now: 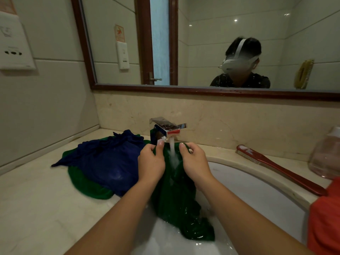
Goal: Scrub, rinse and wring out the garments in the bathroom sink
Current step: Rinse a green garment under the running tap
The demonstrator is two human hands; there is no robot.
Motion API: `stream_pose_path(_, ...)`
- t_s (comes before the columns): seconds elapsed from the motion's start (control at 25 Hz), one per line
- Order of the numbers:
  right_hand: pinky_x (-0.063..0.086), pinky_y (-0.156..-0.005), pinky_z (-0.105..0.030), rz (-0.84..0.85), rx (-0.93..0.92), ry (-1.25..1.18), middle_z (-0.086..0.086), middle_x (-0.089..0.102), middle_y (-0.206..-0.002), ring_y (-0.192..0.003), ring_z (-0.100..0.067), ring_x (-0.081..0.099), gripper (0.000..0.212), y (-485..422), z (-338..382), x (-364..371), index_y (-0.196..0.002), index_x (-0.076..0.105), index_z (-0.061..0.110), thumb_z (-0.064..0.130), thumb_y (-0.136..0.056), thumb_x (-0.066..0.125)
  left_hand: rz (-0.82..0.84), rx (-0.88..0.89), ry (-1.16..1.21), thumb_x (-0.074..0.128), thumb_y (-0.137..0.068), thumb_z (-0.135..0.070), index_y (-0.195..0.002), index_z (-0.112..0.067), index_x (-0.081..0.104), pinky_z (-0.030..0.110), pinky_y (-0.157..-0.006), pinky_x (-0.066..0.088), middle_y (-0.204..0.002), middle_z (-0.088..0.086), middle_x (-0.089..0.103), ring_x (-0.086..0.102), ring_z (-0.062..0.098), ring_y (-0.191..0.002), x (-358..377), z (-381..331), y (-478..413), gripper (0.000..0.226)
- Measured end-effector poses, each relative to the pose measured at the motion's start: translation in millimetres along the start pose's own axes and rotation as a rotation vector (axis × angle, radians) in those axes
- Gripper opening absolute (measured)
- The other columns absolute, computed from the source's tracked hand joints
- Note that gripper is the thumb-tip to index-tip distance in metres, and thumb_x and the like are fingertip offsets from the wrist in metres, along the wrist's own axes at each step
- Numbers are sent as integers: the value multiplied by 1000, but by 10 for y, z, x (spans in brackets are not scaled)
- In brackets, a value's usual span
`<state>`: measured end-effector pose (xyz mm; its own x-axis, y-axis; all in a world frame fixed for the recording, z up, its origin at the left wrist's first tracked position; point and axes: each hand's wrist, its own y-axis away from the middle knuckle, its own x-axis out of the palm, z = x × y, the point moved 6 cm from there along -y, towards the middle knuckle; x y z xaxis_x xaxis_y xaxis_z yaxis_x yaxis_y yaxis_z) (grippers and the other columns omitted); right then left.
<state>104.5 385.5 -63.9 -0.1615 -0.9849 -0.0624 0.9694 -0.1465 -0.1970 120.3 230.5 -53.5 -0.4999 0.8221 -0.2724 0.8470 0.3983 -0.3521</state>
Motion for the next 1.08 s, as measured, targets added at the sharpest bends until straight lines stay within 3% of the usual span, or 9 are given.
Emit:
stream_pose_path(0.2,61,-81,-48,128,-41,138,0,74,-89,-84,-20,72,19,102,-15,102,-97,71,26,35,-104,55,-4,42,47,49,-102,-49,-88,-15,59,25,-53,41,-75,1,62,57,12,-66,-10,-14,41,38)
stream_pose_path(0.4,61,-83,-45,-61,-48,-11,4,75,-91,-87,-15,71,21,38,113,-94,-99,72,26,34,-106,53,38,134,99,50,-103,-45,-88,-15,59,20,-57,42,-77,1,61,57,12,-68,18,-78,58,35)
stream_pose_path(0.6,60,-84,-47,-152,-77,-104,0,74,-90,-87,-19,71,21,5,146,-256,-97,71,24,31,-106,54,188,124,93,53,-100,-49,-83,-16,62,39,-71,55,-80,6,67,66,20,-77,189,-31,67,38)
stream_pose_path(0.76,59,-84,-50,-84,-93,4,2,74,-88,-86,-18,70,21,13,103,-169,-95,71,25,33,-105,55,110,64,36,46,-104,-46,-78,-14,54,15,-52,41,-69,0,54,53,11,-62,113,-28,67,42)
stream_pose_path(0.92,59,-87,-47,80,-70,113,7,74,-95,-91,-15,70,18,81,53,32,-102,71,30,44,-101,59,56,46,86,43,-105,-44,-78,-16,51,15,-49,37,-70,-1,52,49,10,-62,56,-11,50,40)
stream_pose_path(1.08,59,-84,-47,160,-91,106,-2,74,-89,-86,-21,70,23,137,80,101,-92,74,19,41,-97,67,30,93,99,45,-105,-43,-80,-13,54,15,-51,38,-70,-1,53,50,10,-63,28,-21,44,40)
